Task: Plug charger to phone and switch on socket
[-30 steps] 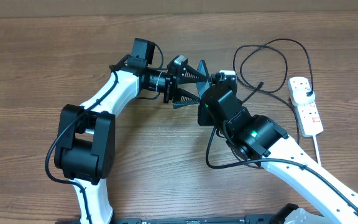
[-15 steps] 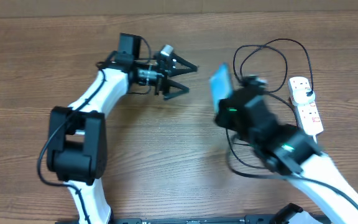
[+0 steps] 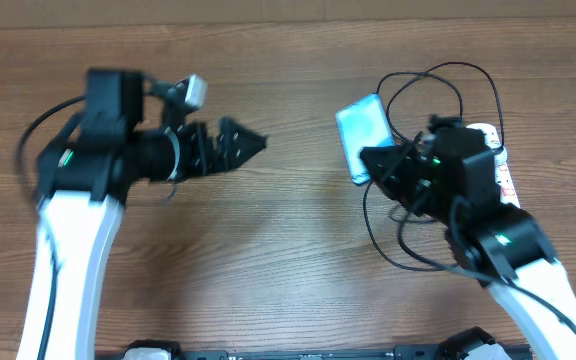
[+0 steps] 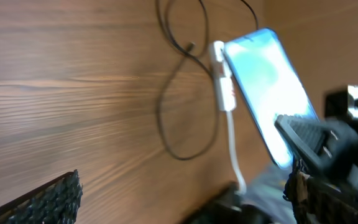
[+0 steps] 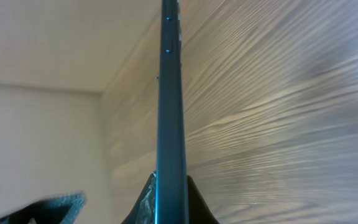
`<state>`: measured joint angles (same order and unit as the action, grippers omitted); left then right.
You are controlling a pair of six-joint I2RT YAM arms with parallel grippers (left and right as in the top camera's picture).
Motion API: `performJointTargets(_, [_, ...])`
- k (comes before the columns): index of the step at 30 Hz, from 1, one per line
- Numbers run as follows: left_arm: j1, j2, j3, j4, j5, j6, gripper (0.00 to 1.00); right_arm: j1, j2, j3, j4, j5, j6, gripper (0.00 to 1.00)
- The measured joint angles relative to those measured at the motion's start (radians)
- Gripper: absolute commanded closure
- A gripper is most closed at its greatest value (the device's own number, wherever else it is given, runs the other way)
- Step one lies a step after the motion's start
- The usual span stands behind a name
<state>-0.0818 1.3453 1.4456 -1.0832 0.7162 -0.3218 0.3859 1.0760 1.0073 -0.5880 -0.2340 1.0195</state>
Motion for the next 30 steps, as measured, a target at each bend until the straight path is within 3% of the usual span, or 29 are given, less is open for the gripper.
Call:
performJointTargets(7, [0.005,-0.397,0.001,-0.106,-0.285,-0.019,0.00,0.000,0.162,-0.150,0.378,-0.338,-0.002,0.96])
performJointTargets(15, [0.005,-0.766,0.000,-0.321,-0.612,-0.180,0.00,0.000,0.217,-0.169,0.447,-0.539,-0.072,0.96])
performJointTargets(20, [0.005,-0.945,-0.103,-0.344,-0.716,-0.310,0.00,0.000,0.217,-0.170,0.445,-0.581,-0.107,0.96])
performJointTargets(26, [0.005,-1.084,-0.374,-0.173,-0.726,-0.471,0.01,0.000,0.217,-0.173,0.410,-0.600,-0.119,0.96])
performJointTargets(30, [0.005,-1.098,-0.616,0.153,-0.614,-0.567,0.00,0.000,0.217,-0.175,0.406,-0.589,-0.123,0.96])
